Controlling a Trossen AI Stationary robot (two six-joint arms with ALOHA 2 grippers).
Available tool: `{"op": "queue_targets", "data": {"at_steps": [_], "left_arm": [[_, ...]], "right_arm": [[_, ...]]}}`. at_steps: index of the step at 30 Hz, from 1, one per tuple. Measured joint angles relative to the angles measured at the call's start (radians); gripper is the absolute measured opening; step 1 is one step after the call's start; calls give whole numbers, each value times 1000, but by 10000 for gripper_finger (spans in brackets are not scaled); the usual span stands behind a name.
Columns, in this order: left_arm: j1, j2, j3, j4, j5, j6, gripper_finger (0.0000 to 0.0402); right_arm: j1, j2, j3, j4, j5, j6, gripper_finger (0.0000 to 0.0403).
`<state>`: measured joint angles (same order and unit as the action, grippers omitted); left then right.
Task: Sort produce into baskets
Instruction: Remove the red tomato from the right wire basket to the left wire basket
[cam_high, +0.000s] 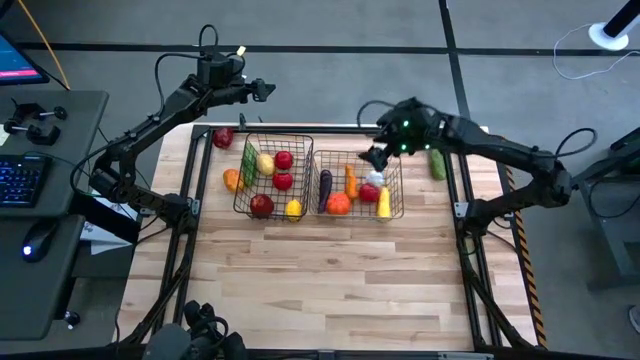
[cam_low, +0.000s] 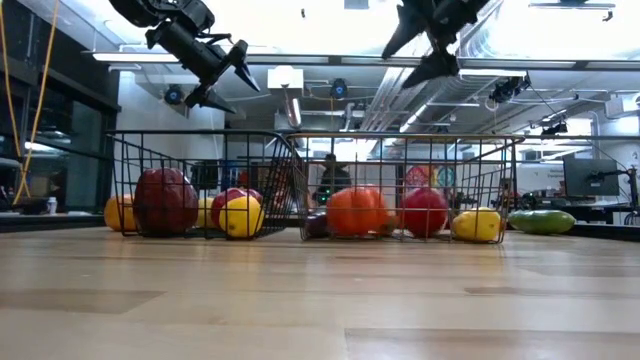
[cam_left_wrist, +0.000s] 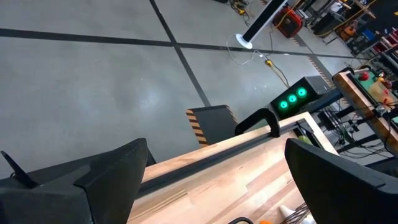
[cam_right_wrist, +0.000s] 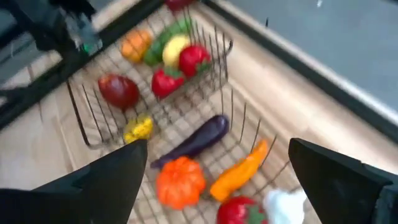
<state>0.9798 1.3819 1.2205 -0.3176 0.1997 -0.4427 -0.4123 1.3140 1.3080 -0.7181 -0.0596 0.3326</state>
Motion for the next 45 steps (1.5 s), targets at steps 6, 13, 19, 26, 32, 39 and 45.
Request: {"op": "queue_targets", "data": {"at_steps": [6,13,19,26,32,39,45], "left_arm": [[0,0,0,0,0,0,369],[0,0,0,0,0,1,369],[0,0,0,1,0,1,369],[0,0,0,0,0,1,369],[0,0,0,-2,2,1,369],[-1,0,0,-6,6,2,369],[-1,0,0,-7,7,8,369]], "right_arm": [[-20,0,39,-4,136,0,383],[-7,29,36,-76,126,178,383],[51,188,34,-232,-27,276,383],[97,389,73,-339,-32,298,383],[119,486,94,-353,10,396,383],[134,575,94,-371,115,461,383],[132,630,95,-363,123,450,383]]}}
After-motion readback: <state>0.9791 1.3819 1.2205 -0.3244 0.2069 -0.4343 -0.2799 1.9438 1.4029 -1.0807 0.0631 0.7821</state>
